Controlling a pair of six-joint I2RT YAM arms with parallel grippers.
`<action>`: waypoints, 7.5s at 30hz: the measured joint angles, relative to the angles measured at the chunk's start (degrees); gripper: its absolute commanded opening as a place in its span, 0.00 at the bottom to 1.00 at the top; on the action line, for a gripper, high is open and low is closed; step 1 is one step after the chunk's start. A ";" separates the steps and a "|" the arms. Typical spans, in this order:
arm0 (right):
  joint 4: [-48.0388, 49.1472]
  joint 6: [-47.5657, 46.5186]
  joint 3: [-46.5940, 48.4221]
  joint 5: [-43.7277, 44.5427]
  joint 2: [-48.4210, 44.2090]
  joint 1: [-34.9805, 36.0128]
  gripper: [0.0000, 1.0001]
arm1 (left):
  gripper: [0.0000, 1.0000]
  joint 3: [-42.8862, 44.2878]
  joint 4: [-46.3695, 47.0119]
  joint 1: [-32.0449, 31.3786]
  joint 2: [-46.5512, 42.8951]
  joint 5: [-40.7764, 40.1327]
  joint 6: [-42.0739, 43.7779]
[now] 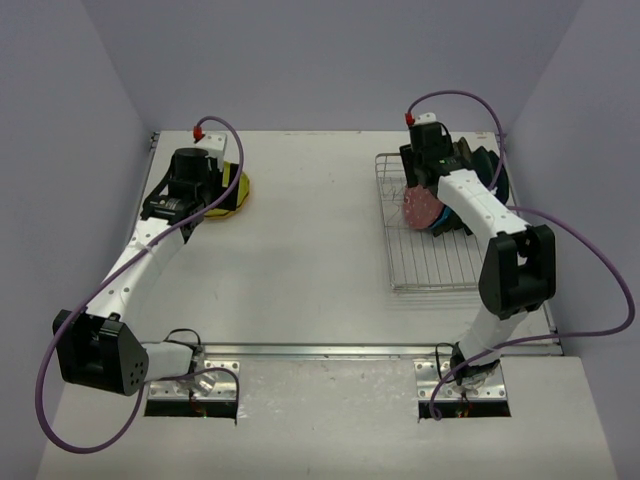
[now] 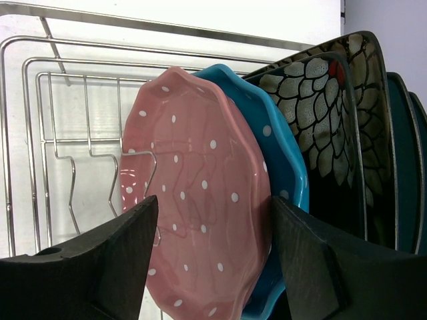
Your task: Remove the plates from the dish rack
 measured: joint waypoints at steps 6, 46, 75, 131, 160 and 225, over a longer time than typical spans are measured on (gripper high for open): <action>1.32 0.11 0.00 1.69 2.17 0.08 0.82 | 0.89 0.00 -0.02 0.00 0.00 0.00 -0.46; -11.59 10.09 4.76 -12.26 2.28 -2.71 0.00 | 0.92 0.00 0.11 -0.02 0.18 0.49 -1.54; -15.14 6.07 13.31 -30.81 -17.17 -1.18 0.00 | 0.96 4.54 -0.12 2.61 0.38 34.22 -8.71; 10.69 37.00 -3.10 -79.29 -10.90 6.11 0.99 | 0.00 -8.61 21.75 15.75 9.92 84.54 -38.34; 2.84 30.11 -3.05 -66.52 -14.54 1.90 0.99 | 0.00 12.96 5.93 38.56 43.58 66.00 -27.37; -1.37 -0.30 -1.62 -4.59 -7.46 -3.35 0.76 | 0.88 -6.40 13.10 -9.22 0.37 -11.45 6.24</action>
